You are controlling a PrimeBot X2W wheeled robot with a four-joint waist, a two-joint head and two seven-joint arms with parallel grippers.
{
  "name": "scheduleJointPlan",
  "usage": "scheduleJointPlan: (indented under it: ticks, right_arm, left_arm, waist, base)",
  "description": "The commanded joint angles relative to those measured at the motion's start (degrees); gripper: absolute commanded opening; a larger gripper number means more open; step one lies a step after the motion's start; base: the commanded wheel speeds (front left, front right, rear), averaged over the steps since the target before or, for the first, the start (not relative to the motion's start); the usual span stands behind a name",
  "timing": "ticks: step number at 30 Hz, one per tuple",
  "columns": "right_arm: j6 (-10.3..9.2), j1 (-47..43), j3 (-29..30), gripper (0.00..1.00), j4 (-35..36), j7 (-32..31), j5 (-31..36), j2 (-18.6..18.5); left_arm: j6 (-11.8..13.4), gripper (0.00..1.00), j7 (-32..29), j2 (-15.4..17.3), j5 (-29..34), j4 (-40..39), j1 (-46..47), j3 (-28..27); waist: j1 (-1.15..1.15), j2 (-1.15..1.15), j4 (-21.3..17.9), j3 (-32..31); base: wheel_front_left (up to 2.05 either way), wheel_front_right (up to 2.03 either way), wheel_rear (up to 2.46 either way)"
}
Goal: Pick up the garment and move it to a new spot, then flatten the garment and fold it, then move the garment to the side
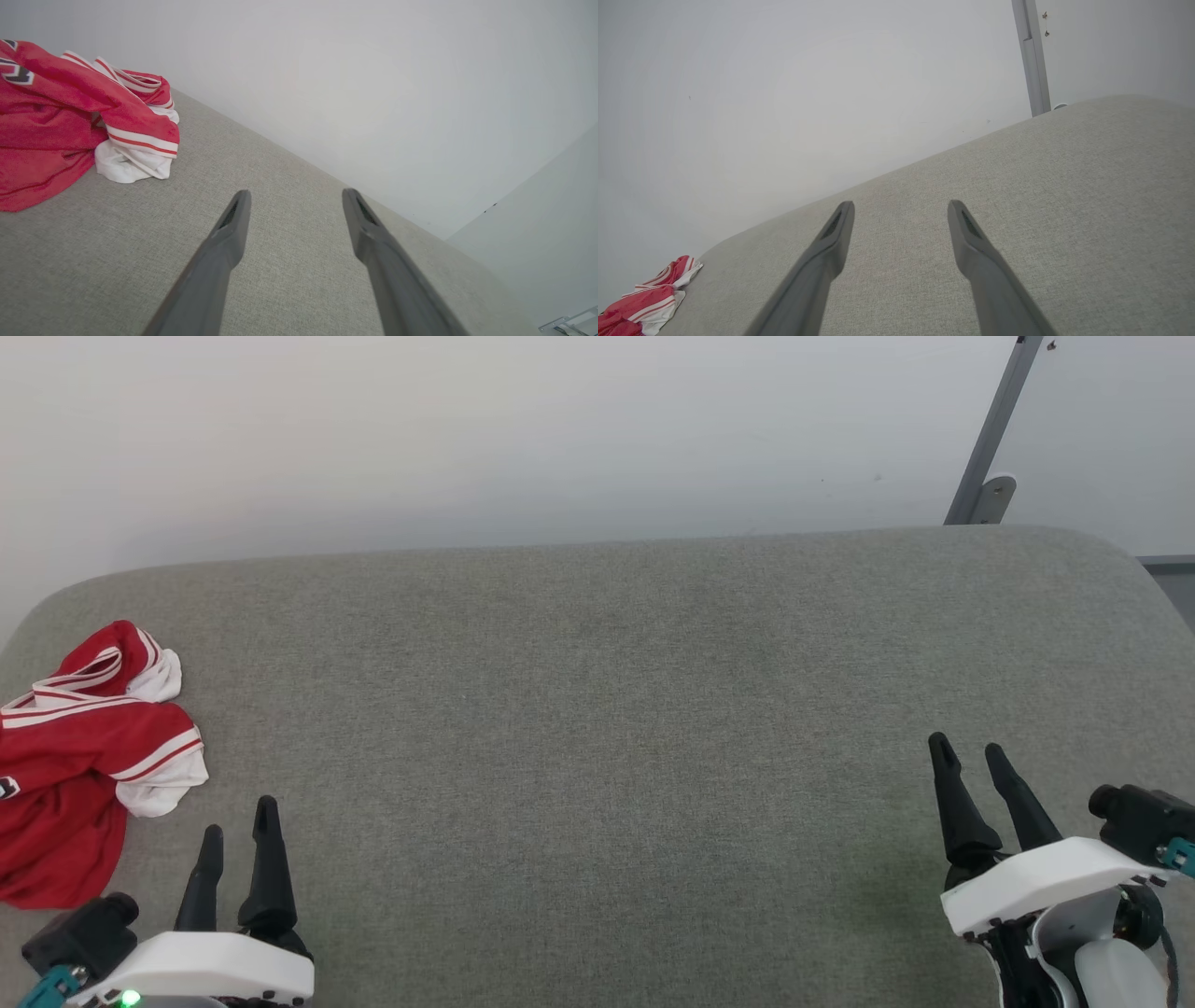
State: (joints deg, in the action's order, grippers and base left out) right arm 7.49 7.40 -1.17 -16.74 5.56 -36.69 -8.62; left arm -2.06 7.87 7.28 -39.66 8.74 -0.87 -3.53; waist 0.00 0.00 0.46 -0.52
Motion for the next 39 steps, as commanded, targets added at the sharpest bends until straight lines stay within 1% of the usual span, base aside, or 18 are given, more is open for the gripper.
scheduleJointPlan:
  ticks: [1,21,39]
  right_arm:
    - [0.00,1.13,-0.19,1.00,0.71,0.70,1.51,-0.41]
    - [0.00,1.69,-1.69,1.00,0.90,2.81,11.37,-1.62]
    - [-0.01,1.71,-1.44,1.00,1.10,4.85,20.06,-1.77]
  left_arm:
    - [-0.34,1.00,0.66,0.25,1.68,-0.84,-0.22,-0.19]
    - [-0.83,1.00,3.32,0.46,12.14,-1.68,-1.45,-0.07]
    - [-0.98,1.00,5.48,0.94,20.20,-1.70,-1.95,-0.52]
  waist:
    - [0.00,0.00,0.01,-0.02]
    - [0.00,0.00,0.18,-0.19]
    - [0.00,0.00,0.38,-0.29]
  base:
    - [0.00,0.00,0.00]
    - [0.00,0.00,0.00]
    - [0.00,0.00,0.00]
